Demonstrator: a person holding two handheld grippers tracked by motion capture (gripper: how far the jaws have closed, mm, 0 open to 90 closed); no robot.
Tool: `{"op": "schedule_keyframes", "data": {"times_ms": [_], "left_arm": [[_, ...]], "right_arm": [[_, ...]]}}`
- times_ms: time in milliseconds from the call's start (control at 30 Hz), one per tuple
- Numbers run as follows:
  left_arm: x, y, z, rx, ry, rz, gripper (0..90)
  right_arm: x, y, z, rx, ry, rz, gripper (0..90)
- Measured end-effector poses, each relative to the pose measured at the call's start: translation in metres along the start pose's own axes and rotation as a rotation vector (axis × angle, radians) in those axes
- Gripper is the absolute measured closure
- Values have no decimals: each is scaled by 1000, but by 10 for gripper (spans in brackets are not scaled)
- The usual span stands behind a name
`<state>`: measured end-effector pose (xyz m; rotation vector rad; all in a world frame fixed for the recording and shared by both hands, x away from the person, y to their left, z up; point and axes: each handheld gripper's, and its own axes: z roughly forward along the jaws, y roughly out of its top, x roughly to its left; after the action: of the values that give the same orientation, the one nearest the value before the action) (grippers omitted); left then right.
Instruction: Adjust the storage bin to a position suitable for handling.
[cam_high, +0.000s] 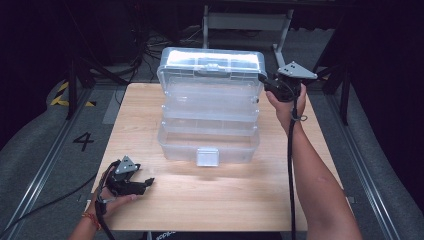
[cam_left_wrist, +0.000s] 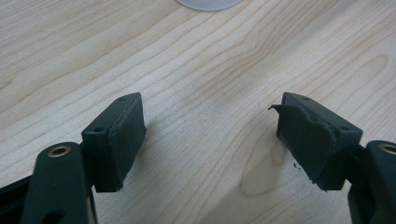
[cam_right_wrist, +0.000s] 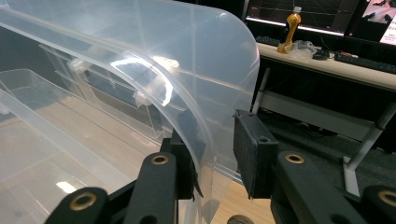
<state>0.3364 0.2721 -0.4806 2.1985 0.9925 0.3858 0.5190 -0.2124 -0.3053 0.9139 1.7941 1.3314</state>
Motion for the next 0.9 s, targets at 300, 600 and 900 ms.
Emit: {"op": "schedule_keyframes", "data": {"times_ms": [300, 600, 900], "left_arm": [[0, 0, 0, -1, -4, -3, 240], [0, 0, 0, 0, 0, 0, 240], [0, 0, 1, -1, -3, -3, 240]], "right_arm": [[-5, 4, 5, 7, 13, 0, 699], [-9, 6, 7, 22, 23, -7, 697], [-15, 10, 16, 35, 31, 22, 718]]}}
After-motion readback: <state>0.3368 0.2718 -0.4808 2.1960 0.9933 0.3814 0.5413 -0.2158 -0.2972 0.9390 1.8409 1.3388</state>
